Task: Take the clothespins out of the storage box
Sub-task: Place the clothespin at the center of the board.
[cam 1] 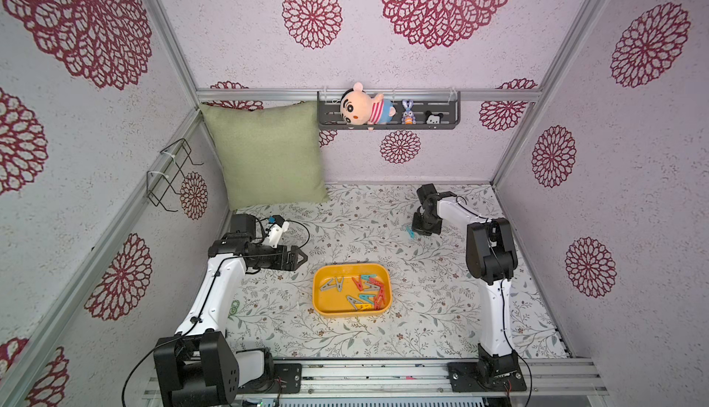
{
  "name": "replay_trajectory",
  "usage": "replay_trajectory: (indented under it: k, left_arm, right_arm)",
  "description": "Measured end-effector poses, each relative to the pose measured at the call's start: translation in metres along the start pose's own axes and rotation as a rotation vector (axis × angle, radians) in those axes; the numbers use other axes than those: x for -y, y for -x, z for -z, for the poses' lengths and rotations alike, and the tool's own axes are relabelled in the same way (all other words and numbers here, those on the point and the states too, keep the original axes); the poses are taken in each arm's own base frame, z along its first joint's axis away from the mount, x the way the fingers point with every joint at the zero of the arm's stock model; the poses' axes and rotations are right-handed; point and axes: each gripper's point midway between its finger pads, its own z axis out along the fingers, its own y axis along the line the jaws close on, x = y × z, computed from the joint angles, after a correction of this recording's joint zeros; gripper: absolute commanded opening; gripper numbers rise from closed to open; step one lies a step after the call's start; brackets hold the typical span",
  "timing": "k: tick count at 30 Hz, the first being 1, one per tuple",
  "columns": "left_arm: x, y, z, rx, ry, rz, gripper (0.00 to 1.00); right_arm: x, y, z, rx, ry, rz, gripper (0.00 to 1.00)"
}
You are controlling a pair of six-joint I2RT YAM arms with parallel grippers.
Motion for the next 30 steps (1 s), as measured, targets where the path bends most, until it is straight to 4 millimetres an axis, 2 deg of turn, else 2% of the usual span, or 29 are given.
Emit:
replay_trajectory:
  k: [16,22,30]
  left_arm:
    - [0.0,0.0,0.0,0.0,-0.001,0.0,0.97]
    - [0.0,0.0,0.0,0.0,0.0,0.0,0.97]
    - [0.0,0.0,0.0,0.0,-0.002,0.0,0.98]
  right_arm:
    - [-0.008,-0.005,-0.001,0.007,-0.015,0.014,0.09]
    - [-0.01,-0.008,0.0,0.005,-0.018,0.011,0.18]
    - [-0.016,-0.015,0.002,-0.006,-0.019,0.024,0.21]
